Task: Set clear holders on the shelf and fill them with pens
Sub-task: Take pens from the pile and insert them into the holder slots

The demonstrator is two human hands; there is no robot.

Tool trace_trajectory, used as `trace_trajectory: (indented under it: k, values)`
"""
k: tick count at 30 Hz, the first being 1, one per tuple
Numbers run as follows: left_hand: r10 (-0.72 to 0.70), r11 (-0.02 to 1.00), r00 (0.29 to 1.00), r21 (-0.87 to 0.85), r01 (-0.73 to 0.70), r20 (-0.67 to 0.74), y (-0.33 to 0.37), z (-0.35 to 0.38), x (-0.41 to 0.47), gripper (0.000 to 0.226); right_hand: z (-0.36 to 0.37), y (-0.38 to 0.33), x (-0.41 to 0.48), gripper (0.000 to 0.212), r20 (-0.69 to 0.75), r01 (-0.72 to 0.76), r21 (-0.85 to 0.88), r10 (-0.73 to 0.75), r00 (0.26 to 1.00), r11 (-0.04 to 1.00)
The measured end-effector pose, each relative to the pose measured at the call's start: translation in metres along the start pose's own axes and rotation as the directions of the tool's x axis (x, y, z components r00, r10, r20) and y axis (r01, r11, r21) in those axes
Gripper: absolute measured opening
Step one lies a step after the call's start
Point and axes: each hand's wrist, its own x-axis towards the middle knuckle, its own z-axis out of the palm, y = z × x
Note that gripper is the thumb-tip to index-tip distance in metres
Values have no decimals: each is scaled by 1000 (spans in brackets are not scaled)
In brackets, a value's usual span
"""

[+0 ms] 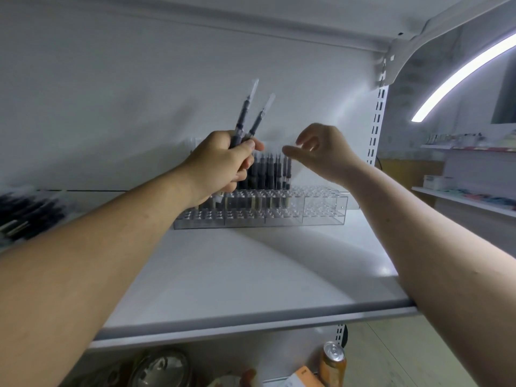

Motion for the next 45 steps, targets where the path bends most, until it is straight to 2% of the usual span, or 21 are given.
trace_trajectory:
  k: [3, 7, 10, 12, 19, 21, 24, 26, 29, 30, 31, 33, 35, 39, 45]
  values:
    - [-3, 1000, 1000, 22, 3, 18, 1, 2, -1, 24, 2, -6, 0, 22, -119, 67, 164, -48, 992, 984]
    - [-4, 999, 999, 46, 3, 36, 2, 4, -2, 23, 1, -10, 0, 15, -155, 81, 223, -46, 987, 971]
    - [-22, 999, 998, 34, 20, 57, 2, 5, -3, 22, -2, -20, -3, 5, -27, 31, 458, -21, 999, 889]
    - [-31, 999, 997, 42, 28, 74, 3, 6, -4, 22, 0, -25, -6, 4, 74, -8, 555, -40, 996, 832]
    - [-37, 998, 995, 45, 33, 98, 4, 8, -5, 25, -1, -25, -7, 1, 233, -126, 698, -57, 971, 705]
    - [-35, 999, 995, 45, 31, 96, 4, 9, -5, 25, -2, -26, -8, 5, 257, -127, 702, -82, 963, 701]
    - [-35, 999, 994, 31, 32, 99, 4, 9, -5, 26, -1, -26, -7, 9, 237, -116, 708, -80, 968, 697]
    - [-30, 999, 996, 13, 29, 87, 4, 9, -5, 27, -2, -27, -5, 11, 193, -135, 771, -27, 981, 622]
    - [-3, 1000, 999, 12, 3, 47, 3, 8, -4, 27, -9, -24, 2, 12, 38, -106, 860, 144, 989, 499]
    - [6, 1000, 999, 21, -6, 34, 3, 8, -3, 27, -10, -22, 4, 12, -30, -75, 853, 192, 981, 517]
    - [14, 1000, 1000, 24, -15, 28, 3, 8, -3, 28, -11, -17, 7, 12, -106, -45, 810, 222, 969, 584]
    - [27, 999, 999, 21, -28, 34, 2, 6, -3, 30, -10, -6, 11, 10, -236, -22, 592, 200, 951, 805]
    - [39, 999, 998, 34, -40, 42, 1, 5, -3, 32, -5, 2, 10, 9, -238, -34, 339, 121, 964, 940]
    - [72, 996, 996, 53, -74, 43, 2, 5, -2, 28, 8, 9, 2, 11, -24, -82, 138, 86, 996, 987]
    - [68, 997, 998, -30, -68, -5, 2, 3, 1, 22, 13, 11, 1, 8, 46, -144, 249, 137, 990, 958]
